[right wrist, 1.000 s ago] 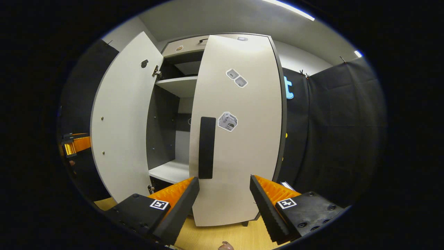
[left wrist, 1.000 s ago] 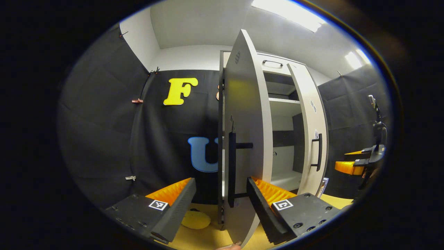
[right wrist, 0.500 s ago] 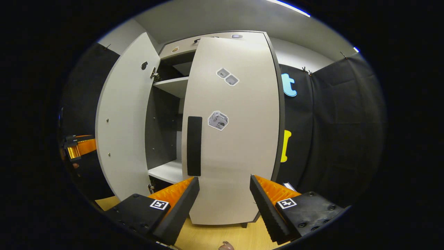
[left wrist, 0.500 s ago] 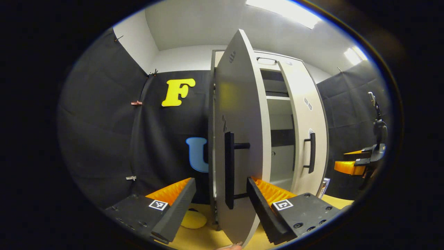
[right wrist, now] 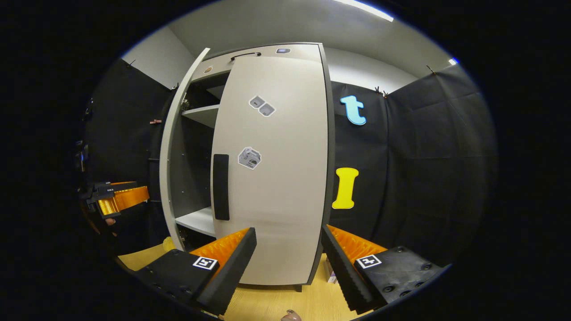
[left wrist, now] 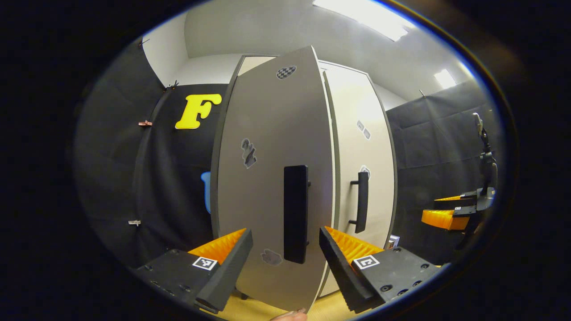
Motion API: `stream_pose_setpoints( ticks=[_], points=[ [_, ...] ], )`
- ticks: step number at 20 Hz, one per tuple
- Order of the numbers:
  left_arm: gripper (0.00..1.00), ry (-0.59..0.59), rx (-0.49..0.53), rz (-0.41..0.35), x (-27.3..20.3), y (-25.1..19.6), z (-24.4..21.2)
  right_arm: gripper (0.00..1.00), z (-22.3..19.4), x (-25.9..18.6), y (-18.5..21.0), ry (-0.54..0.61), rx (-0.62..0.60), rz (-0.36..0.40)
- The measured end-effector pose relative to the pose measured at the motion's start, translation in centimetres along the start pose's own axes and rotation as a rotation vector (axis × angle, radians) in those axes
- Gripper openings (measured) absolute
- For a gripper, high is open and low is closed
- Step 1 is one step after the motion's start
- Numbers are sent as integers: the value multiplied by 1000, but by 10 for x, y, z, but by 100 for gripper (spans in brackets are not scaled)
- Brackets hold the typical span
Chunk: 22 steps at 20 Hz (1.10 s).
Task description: Grasp the bottle in the cabinet with the left hand and place it on the coaster, then close the right door with the right hand and the left door with the left hand.
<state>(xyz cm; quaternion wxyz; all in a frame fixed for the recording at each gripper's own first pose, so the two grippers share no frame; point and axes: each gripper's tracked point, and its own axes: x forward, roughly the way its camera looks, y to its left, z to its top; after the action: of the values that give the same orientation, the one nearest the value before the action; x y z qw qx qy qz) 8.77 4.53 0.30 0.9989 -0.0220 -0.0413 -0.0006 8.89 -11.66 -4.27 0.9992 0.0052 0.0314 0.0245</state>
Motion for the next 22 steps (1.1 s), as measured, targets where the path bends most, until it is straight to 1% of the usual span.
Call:
stream_pose_setpoints(
  ticks=[5,13,14,16,22],
  points=[
    [95,10,-16,10,-16,4,1,97,2,-7,0,0,5,-5],
    [96,46,-7,36,-37,23,-7,97,1,-12,31,5,2,34],
    [94,46,-8,33,-39,24,-7,97,1,-12,35,5,0,36],
    [96,42,-19,29,-41,27,-6,97,2,-14,42,0,1,40],
    [96,37,-8,19,-44,30,-9,97,7,-20,53,-11,5,35]
  ],
)
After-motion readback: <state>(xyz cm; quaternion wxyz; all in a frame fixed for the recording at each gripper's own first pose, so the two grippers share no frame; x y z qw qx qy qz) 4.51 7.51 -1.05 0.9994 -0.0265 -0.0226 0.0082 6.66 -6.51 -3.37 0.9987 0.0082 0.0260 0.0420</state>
